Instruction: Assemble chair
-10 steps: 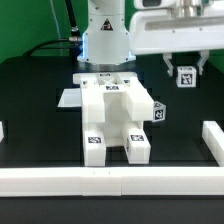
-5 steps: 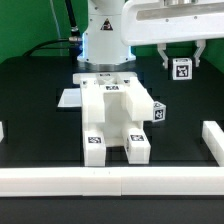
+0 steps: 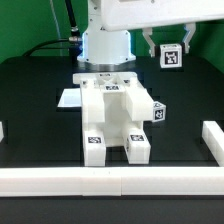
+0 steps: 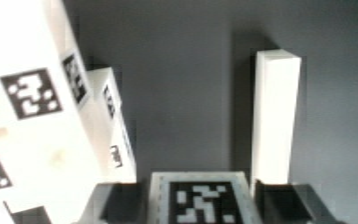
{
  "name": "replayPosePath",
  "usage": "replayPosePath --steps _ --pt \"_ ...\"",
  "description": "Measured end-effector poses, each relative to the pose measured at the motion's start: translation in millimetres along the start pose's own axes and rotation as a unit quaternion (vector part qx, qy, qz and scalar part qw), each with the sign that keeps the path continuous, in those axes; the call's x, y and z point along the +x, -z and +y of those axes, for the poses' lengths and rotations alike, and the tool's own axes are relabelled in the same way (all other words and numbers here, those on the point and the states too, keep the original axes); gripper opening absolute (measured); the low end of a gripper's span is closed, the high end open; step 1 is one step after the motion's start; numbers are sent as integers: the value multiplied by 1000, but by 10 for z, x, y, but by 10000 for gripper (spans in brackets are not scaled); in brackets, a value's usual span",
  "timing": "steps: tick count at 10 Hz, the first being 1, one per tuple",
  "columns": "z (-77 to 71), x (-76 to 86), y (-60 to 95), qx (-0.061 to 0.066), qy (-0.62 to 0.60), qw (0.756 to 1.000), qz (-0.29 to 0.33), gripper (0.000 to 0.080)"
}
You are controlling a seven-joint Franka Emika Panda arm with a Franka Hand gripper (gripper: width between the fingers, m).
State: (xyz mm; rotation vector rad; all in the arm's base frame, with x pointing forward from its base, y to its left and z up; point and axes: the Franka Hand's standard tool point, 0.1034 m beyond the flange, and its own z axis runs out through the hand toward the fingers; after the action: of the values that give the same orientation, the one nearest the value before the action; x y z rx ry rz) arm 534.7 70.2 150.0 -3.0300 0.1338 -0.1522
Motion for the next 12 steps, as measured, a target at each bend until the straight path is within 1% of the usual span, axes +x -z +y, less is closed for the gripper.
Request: replayPosePath --steps 3,4,6,8,9,12 --pt "5 -18 -27 -1 0 1000 0 285" --pt "49 -29 -38 -3 14 1000 -1 285" --pt "329 -76 -60 -9 34 999 -7 285" --pt "519 -94 -68 -12 44 999 -8 285" --pt "496 -98 -73 -12 43 999 -9 285" --pt "503 -105 -90 -13 44 999 -10 285"
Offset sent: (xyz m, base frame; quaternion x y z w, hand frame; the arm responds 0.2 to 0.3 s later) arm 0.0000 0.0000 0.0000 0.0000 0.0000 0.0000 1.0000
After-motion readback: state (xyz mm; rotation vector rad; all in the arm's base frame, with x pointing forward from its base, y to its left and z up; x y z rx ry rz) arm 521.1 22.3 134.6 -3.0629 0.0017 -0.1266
